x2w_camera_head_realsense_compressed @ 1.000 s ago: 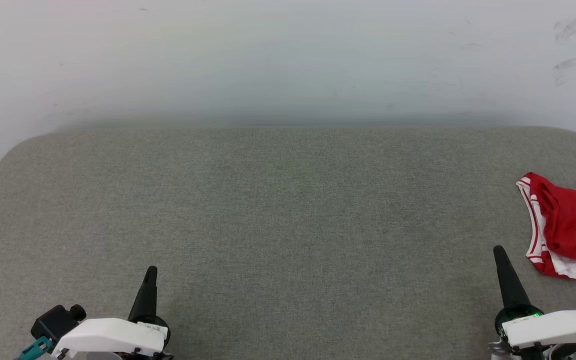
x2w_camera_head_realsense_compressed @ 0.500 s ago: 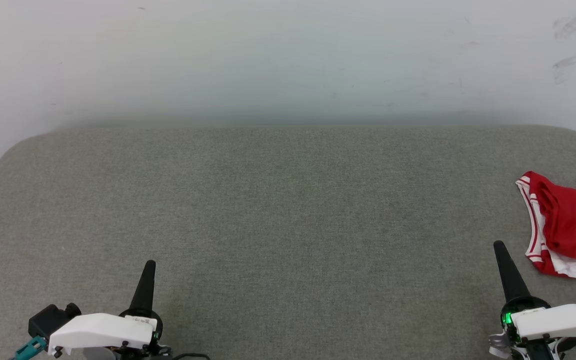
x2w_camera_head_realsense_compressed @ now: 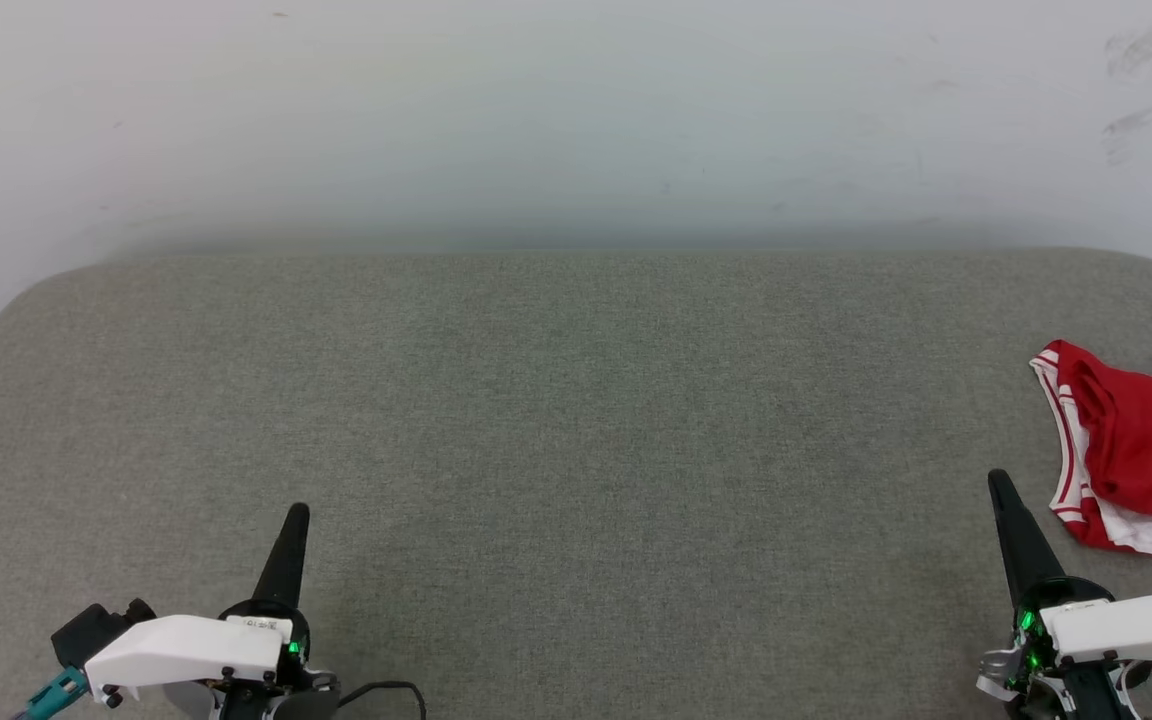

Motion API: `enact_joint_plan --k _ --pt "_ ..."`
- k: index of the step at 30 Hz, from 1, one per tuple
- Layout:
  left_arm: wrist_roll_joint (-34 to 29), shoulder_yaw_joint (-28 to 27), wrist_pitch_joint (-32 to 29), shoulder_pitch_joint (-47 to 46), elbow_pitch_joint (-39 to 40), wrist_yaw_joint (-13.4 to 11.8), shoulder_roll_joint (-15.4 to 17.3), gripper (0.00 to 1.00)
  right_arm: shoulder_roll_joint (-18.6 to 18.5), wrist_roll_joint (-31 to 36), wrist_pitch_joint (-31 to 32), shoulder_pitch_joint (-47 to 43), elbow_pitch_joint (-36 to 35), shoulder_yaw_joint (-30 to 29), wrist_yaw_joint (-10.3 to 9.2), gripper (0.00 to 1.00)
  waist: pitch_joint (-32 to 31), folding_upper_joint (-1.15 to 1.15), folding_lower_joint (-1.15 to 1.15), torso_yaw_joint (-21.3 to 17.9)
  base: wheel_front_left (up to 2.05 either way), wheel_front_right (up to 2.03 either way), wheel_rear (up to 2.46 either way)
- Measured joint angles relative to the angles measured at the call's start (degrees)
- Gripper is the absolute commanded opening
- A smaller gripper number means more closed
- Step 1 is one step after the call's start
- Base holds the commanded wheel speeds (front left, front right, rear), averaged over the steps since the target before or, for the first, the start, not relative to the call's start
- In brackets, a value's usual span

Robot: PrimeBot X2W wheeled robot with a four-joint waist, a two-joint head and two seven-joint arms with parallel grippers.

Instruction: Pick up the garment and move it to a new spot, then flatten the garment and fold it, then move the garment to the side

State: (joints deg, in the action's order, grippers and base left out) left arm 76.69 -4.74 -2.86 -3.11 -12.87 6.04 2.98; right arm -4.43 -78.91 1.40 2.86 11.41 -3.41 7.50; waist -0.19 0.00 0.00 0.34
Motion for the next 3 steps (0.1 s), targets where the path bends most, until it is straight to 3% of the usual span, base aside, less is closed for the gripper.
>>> enact_joint_plan --k 3 --pt "1.41 -0.18 -0.32 -0.47 -0.10 0.03 0.00 0.00 0.01 -1.44 0.24 0.36 0.26 -0.11 0.00 0.00 0.03 0.00 0.00 -0.03 0.00 0.00 0.00"
